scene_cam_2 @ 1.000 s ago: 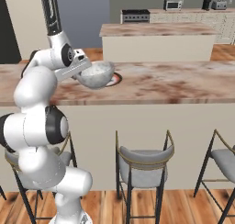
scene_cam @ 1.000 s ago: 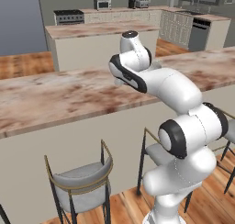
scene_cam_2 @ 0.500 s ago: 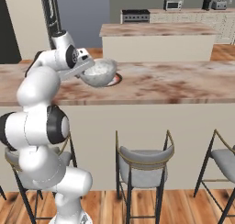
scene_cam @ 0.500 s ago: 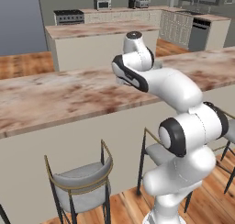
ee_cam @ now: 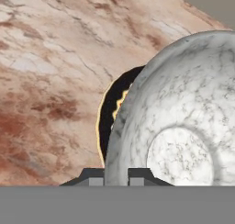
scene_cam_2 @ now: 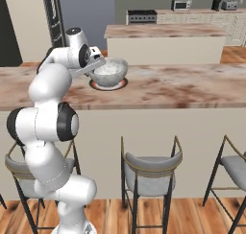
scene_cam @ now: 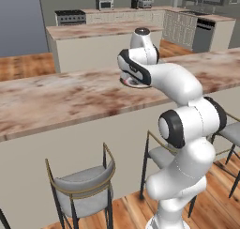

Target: Move the bowls from the cabinet to the plates on the dining table.

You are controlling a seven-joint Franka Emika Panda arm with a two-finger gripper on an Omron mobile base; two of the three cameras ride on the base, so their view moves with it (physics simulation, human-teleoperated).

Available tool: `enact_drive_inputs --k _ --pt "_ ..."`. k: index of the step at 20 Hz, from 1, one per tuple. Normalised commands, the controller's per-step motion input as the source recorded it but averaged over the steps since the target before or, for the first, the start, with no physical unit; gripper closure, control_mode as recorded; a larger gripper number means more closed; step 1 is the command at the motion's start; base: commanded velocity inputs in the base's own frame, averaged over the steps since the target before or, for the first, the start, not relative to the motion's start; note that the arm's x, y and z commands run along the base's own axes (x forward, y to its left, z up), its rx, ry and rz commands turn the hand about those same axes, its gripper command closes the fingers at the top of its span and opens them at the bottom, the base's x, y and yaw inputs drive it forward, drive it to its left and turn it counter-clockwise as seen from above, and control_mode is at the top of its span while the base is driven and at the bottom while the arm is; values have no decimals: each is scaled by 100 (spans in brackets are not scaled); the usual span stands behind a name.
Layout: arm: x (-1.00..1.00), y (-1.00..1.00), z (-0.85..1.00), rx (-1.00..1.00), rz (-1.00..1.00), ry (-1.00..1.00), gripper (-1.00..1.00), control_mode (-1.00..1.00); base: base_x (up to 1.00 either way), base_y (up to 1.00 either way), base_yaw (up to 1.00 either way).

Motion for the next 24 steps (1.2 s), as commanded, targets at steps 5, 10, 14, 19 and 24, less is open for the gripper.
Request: enact_drive_inputs --k 5,10,14,19,24 --pt "27 0 0 2 0 0 100 -100 0 0 0" --pt "18 0 -15 0 0 0 100 -100 0 0 0" --pt "4 0 -28 0 0 0 100 -100 0 0 0" --pt "3 0 -36 0 0 0 100 -100 0 0 0" --pt "7 0 -24 0 0 0 100 -100 0 0 0"
